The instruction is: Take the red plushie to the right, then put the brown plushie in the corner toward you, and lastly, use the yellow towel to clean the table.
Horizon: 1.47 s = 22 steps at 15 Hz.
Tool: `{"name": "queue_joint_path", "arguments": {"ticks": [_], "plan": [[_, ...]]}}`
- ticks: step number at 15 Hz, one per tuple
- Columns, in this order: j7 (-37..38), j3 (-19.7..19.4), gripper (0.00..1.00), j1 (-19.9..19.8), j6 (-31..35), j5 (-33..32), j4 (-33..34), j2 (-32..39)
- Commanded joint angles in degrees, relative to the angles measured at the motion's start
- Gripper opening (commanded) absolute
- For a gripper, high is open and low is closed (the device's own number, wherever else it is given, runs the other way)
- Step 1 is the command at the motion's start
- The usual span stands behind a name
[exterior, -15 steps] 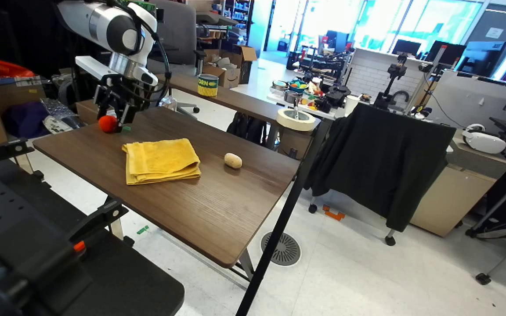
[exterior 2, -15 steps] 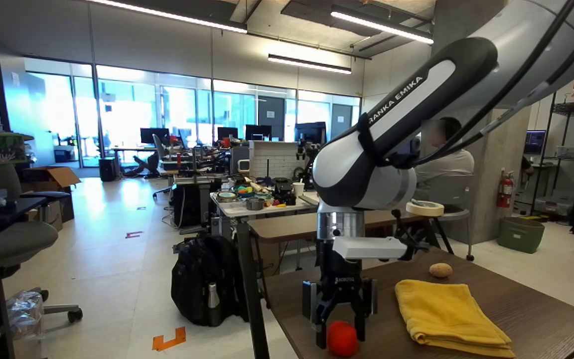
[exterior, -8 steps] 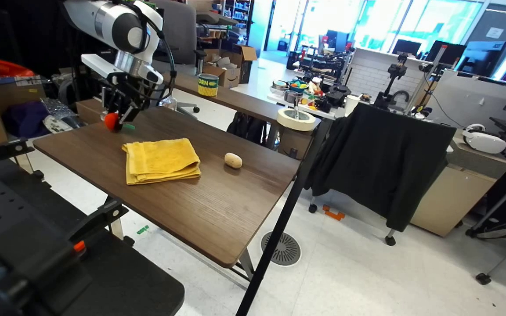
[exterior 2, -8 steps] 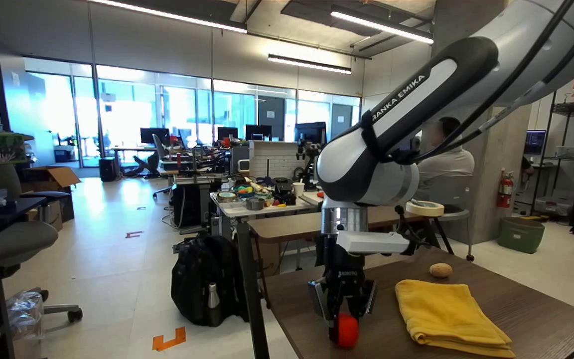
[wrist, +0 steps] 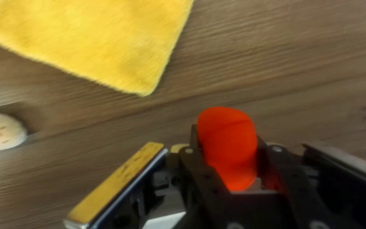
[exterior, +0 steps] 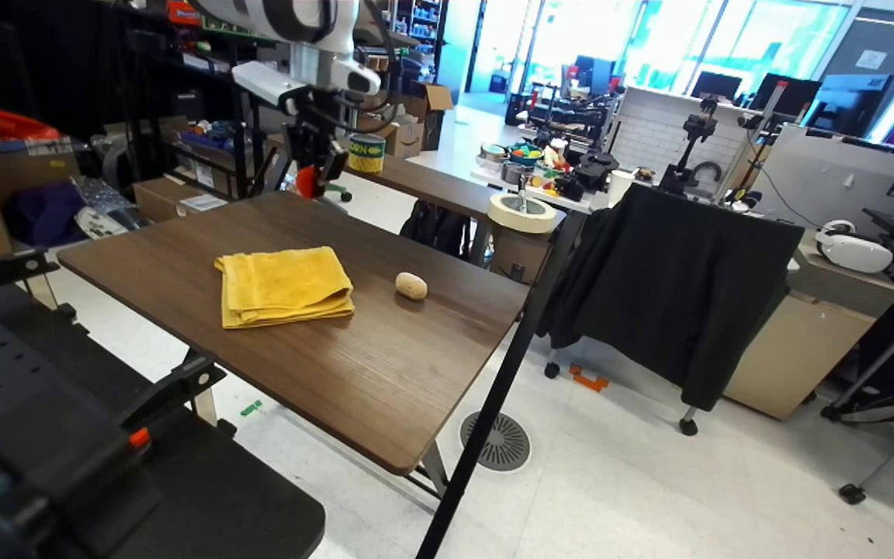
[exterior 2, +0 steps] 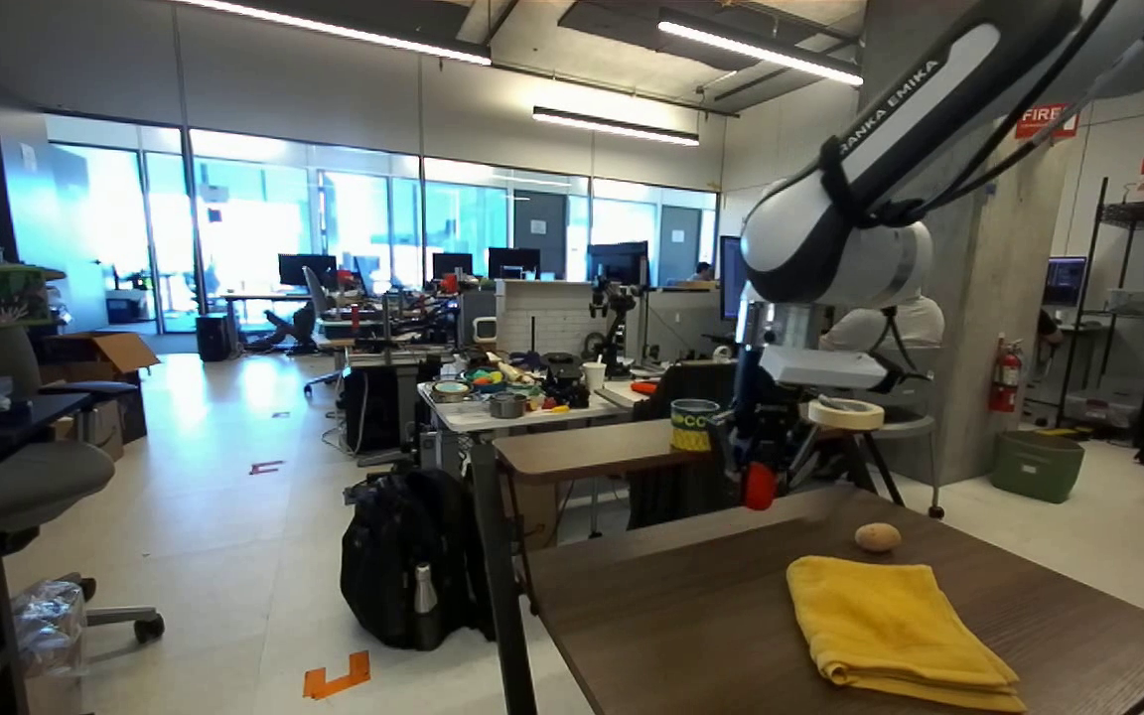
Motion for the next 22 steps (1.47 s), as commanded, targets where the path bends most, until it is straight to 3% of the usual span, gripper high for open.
{"name": "queue_joint_path", "arguments": {"ticks": [1,3,6,11,13,22], "plan": [[0.4,-5.0,0.08,-3.6,12.6,-2.5,-8.0,-3.5],[1.6,-8.0,0.08,-5.9,20.0,-2.5,-9.8,-2.5],[6.0,-14.0,0.08,-6.0,29.7,-2.3,-12.7,-0.5],[16.2,-27.0,0.08,1.5,35.6,-1.1,-15.6,4.6],[17.7,-28.8,0.08,3.3,34.8,-0.6,-15.9,5.9],[17.8,-27.2,0.08,3.4,32.7,0.1,-15.2,7.6]]}}
